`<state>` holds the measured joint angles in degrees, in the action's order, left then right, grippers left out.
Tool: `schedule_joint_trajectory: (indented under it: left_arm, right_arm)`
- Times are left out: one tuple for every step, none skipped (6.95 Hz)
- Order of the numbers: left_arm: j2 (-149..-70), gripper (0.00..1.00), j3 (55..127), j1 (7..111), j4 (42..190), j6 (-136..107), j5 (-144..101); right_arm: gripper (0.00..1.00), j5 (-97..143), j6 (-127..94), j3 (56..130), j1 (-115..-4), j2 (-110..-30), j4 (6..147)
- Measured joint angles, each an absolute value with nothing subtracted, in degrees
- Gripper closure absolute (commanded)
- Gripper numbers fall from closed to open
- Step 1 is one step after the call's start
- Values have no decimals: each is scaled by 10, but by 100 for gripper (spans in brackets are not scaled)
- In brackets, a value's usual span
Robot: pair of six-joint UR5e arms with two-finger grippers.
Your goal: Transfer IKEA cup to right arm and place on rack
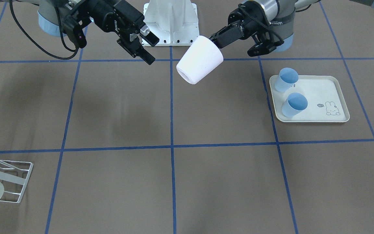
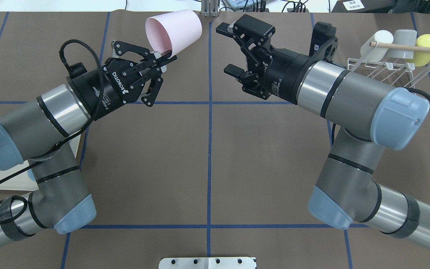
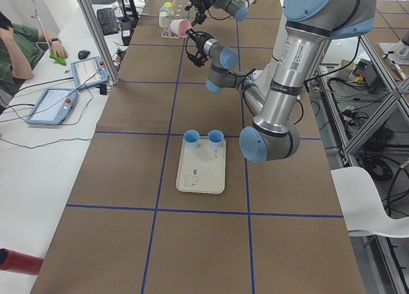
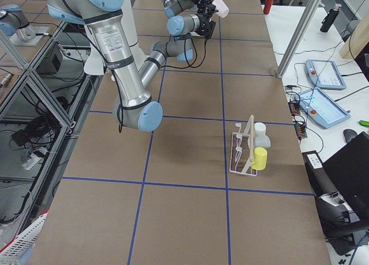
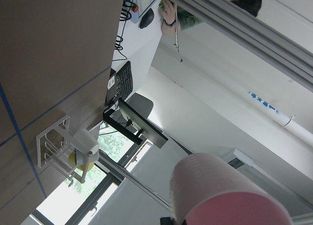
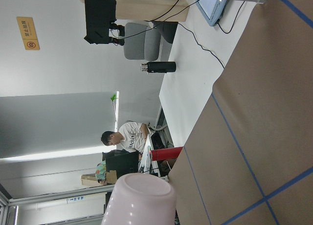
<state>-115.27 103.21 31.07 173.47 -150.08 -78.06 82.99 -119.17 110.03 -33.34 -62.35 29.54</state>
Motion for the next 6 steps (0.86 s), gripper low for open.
schedule_joint_trajectory:
  left_arm:
    - [-1162, 100, 1028, 301, 1736, -1490, -779]
    - [-1169, 100, 1025, 291, 1736, -1476, -779]
    - [-1173, 100, 1023, 283, 1736, -1470, -778]
    - [-1176, 100, 1022, 278, 1736, -1467, -778]
    - [-1180, 100, 1021, 273, 1735, -1466, -778]
    - [-1184, 100, 1021, 270, 1735, -1465, -777]
  right_arm:
    - [0, 830, -1193, 1094, -333, -617, 295]
    - [0, 831, -1197, 1091, -333, -613, 295]
    - [0, 831, -1203, 1090, -333, -611, 295]
    - [0, 831, -1207, 1088, -333, -609, 295]
    - [0, 831, -1208, 1087, -332, -609, 295]
    - [0, 831, -1208, 1086, -332, -608, 295]
